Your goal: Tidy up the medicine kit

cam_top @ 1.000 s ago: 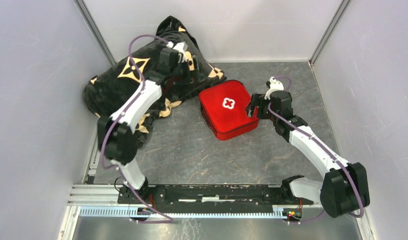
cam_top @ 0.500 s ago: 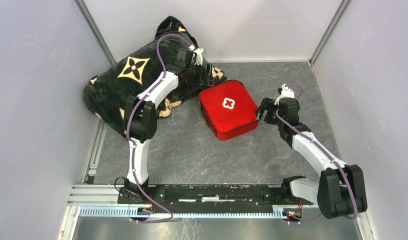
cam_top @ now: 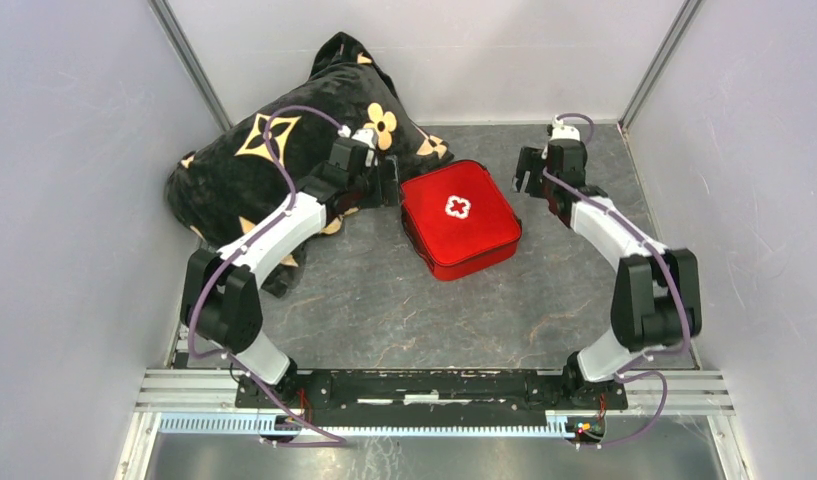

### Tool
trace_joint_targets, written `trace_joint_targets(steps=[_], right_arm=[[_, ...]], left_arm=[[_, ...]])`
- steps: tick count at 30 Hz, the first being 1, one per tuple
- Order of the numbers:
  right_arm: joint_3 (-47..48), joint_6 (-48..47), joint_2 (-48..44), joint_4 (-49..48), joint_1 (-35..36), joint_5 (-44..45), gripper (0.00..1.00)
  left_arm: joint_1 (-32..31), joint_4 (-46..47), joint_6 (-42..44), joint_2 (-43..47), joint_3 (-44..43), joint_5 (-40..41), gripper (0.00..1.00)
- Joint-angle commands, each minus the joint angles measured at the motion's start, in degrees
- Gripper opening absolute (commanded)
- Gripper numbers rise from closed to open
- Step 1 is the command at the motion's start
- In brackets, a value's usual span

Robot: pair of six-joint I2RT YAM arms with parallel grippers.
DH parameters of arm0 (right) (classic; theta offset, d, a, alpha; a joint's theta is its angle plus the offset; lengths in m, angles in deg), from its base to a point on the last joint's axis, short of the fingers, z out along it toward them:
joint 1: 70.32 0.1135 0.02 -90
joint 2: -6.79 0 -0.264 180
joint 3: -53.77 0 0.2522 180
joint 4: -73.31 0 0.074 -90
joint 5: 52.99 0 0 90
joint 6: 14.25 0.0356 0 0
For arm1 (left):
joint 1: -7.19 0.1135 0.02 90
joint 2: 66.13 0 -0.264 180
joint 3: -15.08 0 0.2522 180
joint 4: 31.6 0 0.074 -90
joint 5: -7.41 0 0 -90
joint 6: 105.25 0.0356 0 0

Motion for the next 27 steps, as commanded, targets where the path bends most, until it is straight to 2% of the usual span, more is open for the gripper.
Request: trace_joint_targets(steps=[1, 4, 10, 18, 23, 27], right_arm=[[9.0, -6.2, 8.1, 9.1, -0.3, 0.0, 0.82], [10.5, -7.0, 10.3, 10.9, -0.3, -3.6, 0.81], [10.5, -9.5, 12.8, 13.4, 0.5, -10.9, 0.8], [4.2, -10.1, 8.7, 13.8, 5.6, -18.1, 0.79], [-2.4, -8.8, 1.5, 12.0, 7.7, -18.7, 0.79], [-4.9, -9.4, -4.6, 14.0, 7.7, -11.5, 0.79]], left_arm=[[-2.4, 0.5, -4.9, -0.1, 7.0, 4.1, 0.91], [-3.5, 0.7, -5.2, -0.9, 8.8, 3.8, 0.9], [-5.2, 0.7, -4.8, -4.2, 6.1, 3.7, 0.9], [-4.4, -3.5, -0.4, -8.6, -4.7, 4.0, 0.91], [-3.8, -8.4, 1.8, -8.6, -10.2, 13.1, 0.91], [-3.5, -11.5, 3.1, -6.9, -11.3, 23.8, 0.92]])
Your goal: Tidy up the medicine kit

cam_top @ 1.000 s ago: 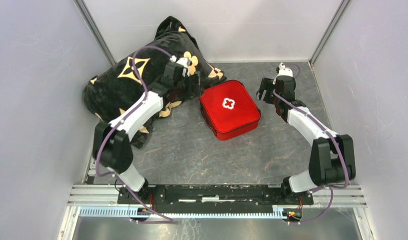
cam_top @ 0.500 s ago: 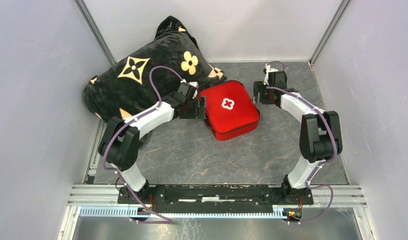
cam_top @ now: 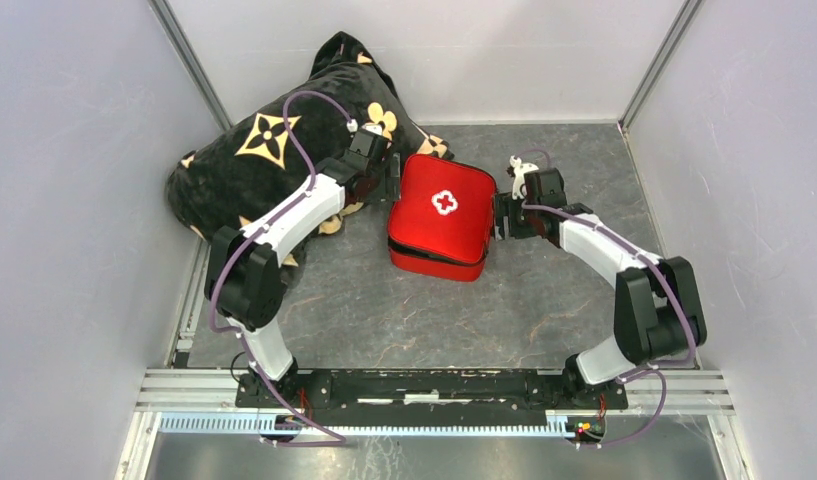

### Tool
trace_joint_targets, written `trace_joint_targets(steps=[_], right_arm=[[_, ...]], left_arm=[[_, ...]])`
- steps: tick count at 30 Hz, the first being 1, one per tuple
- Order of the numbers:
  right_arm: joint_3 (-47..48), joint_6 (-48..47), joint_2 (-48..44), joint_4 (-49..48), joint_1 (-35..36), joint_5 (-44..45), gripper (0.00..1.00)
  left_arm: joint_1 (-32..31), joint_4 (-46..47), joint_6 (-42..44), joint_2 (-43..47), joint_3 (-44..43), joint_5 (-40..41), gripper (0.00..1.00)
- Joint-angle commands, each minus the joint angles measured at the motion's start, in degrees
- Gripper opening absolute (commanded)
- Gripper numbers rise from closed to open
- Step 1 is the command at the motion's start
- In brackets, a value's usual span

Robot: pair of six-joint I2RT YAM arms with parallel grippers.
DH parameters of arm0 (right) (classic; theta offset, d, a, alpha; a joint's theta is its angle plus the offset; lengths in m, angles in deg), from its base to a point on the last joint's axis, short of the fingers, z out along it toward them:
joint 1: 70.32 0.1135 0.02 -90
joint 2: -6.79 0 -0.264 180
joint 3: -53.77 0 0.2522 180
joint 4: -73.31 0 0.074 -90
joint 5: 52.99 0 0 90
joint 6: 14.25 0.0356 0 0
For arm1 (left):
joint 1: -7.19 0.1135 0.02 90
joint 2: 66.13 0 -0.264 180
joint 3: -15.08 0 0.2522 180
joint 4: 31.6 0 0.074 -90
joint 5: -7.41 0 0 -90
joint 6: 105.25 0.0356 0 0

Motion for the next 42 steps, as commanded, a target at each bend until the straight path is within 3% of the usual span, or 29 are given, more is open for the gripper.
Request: trace_joint_targets(steps=[1, 4, 8, 14, 17, 29, 32, 36, 42], right_arm=[[-1.7, 0.3, -7.1, 2.1, 1.7, 1.7, 0.79], [-1.4, 0.0, -9.8, 3.8, 1.5, 5.3, 0.79], [-1.0, -0.2, -12.3, 4.9, 1.5, 2.8, 0.79], [-1.2, 0.0, -12.1, 4.9, 1.9, -16.9, 0.76], [-1.6, 1.5, -11.1, 3.2, 3.7, -20.1, 0.75], [1.3, 1.3, -9.2, 11.1, 7.8, 8.5, 0.6], [0.3, 2.0, -11.7, 10.5, 7.8, 11.3, 0.56], [-0.8, 2.7, -13.5, 9.7, 7.8, 11.6, 0.41], [1.0, 0.7, -12.6, 13.5, 7.8, 13.9, 0.37]], left_arm=[[-1.0, 0.0, 2.8, 2.6, -2.9, 10.0, 0.92], [-1.0, -1.1, 3.0, 3.7, -3.4, 12.1, 0.92], [-1.0, -2.3, 2.4, 4.9, -3.5, 15.2, 0.93], [-1.1, 2.3, 2.9, 5.7, -1.9, 3.5, 0.93], [-1.1, 2.5, 2.8, 4.9, -1.7, 2.0, 0.93], [-1.2, 3.1, 3.7, 3.7, -0.9, -1.4, 0.92], [-1.2, 3.1, 3.7, 3.6, -0.9, -1.5, 0.92], [-1.2, 3.1, 3.9, 3.4, -0.9, -1.7, 0.92], [-1.2, 3.1, 4.3, 2.6, -1.3, -2.9, 0.91]])
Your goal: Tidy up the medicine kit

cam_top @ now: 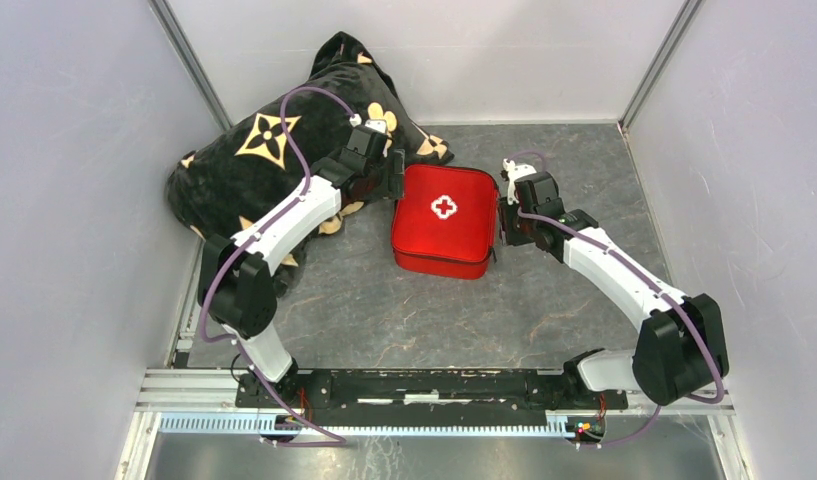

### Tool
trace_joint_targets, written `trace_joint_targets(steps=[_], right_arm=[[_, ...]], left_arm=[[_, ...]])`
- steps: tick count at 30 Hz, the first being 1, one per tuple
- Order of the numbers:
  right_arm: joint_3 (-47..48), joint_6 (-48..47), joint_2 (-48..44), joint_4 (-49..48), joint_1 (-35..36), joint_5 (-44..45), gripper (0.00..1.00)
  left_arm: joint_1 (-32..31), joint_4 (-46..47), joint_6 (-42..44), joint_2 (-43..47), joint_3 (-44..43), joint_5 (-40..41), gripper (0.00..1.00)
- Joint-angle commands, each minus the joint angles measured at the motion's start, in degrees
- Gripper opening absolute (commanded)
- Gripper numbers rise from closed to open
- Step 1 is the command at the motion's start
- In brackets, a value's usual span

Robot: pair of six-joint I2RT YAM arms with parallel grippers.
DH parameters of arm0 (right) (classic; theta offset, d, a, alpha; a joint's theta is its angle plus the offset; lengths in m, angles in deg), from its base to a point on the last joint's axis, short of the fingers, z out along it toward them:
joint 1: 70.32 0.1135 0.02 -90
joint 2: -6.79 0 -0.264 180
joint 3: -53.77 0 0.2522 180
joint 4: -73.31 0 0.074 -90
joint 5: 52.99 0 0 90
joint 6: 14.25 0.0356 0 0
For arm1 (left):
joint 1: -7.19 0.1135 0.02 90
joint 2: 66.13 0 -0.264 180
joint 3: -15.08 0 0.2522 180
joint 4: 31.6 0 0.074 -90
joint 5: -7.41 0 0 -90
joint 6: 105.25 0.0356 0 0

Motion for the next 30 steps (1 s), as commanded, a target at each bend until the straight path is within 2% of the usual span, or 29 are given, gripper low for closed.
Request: trace_joint_targets(steps=[1, 4, 6, 9, 14, 16, 19, 26, 30], right_arm=[[2.0, -1.7, 0.1, 4.5, -0.4, 5.0, 0.36], [2.2, -2.8, 0.2, 5.0, -0.6, 4.0, 0.36], [0.8, -4.5, -0.6, 2.5, -1.8, -1.5, 0.39], [-1.6, -8.8, -1.0, -3.2, -4.4, -14.1, 0.5], [-9.0, -12.5, -2.6, -14.3, -9.8, -26.6, 0.53], [-8.6, -13.7, -0.6, -15.0, -12.2, -27.4, 0.58], [-5.7, -14.9, 4.0, -13.7, -14.2, -35.3, 0.62], [-10.4, -13.8, 4.2, -16.9, -12.2, -36.1, 0.64], [-10.8, -13.4, 4.8, -17.8, -6.2, -35.7, 0.65]], left_arm=[[-0.1, 2.3, 2.5, -0.7, -0.4, -1.8, 0.91], [-0.2, 2.2, 2.6, -1.0, -0.6, -2.9, 0.91], [-0.2, 2.3, 3.1, -1.2, -1.1, -4.1, 0.9], [-0.2, 2.6, 4.7, -1.3, -2.3, -6.2, 0.9], [-0.9, 3.4, 6.0, -1.5, -3.6, -8.7, 0.9], [-1.4, 3.7, 6.4, -1.5, -3.1, -9.3, 0.89], [-2.4, 3.8, 6.8, -1.6, -2.5, -9.4, 0.89], [-3.0, 3.8, 7.1, 0.1, -1.2, -6.6, 0.89], [-3.0, 3.4, 6.2, -0.3, -1.2, -5.3, 0.89]])
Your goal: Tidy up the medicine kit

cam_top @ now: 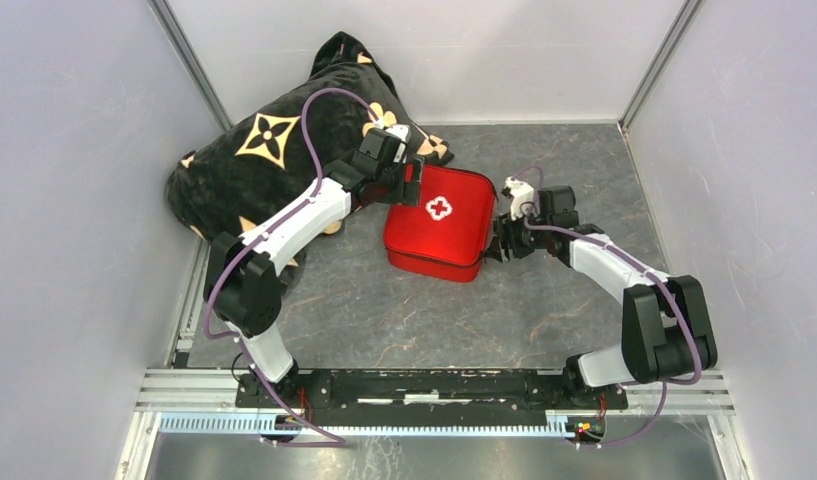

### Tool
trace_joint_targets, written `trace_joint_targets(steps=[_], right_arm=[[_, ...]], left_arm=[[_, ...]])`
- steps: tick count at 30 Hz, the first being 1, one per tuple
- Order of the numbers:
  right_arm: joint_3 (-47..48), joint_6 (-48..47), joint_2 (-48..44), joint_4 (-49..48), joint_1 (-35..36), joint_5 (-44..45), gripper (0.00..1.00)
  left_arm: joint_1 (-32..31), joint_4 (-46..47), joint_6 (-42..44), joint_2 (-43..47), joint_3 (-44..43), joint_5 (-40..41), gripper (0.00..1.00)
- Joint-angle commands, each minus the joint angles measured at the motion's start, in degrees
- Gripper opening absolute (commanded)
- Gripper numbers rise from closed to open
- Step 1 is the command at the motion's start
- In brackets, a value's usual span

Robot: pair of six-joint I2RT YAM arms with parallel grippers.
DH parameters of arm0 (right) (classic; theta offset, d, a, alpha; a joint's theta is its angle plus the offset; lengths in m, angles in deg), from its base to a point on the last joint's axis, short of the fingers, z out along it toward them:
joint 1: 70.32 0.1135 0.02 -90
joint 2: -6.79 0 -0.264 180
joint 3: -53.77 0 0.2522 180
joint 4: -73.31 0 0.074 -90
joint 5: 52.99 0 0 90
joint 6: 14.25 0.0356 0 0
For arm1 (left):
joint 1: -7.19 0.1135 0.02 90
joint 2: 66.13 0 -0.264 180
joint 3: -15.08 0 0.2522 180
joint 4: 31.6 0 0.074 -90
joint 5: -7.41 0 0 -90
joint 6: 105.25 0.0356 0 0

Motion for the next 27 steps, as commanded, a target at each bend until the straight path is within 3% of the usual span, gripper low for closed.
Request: trace_joint_targets(steps=[1, 6, 11, 14, 20, 27], right_arm=[[-0.1, -0.1, 0.2, -4.0, 7.7, -2.3, 0.66], [0.9, 3.9, 1.0, -9.1, 16.2, -2.2, 0.67], [-1.0, 4.0, -5.3, -7.9, 16.4, 10.9, 0.71], [-5.6, 4.8, -10.8, -11.7, 15.9, 12.9, 0.72], [-12.3, 6.6, -12.2, -22.3, 15.7, -1.6, 0.73], [-14.5, 11.2, -7.2, -31.5, 15.7, -9.5, 0.72]], left_arm=[[0.1, 1.5, 1.8, 1.1, -0.5, 2.2, 0.89], [0.3, 1.2, 1.6, 1.2, -0.3, 6.1, 0.91], [0.5, 1.0, 1.7, 0.6, -0.2, 6.3, 0.91], [0.5, 1.0, 2.0, 0.3, -0.2, 5.8, 0.91], [0.5, 1.0, 2.4, -0.3, -0.2, 5.2, 0.91], [0.5, 0.8, 3.2, -1.4, -0.3, 3.4, 0.9]])
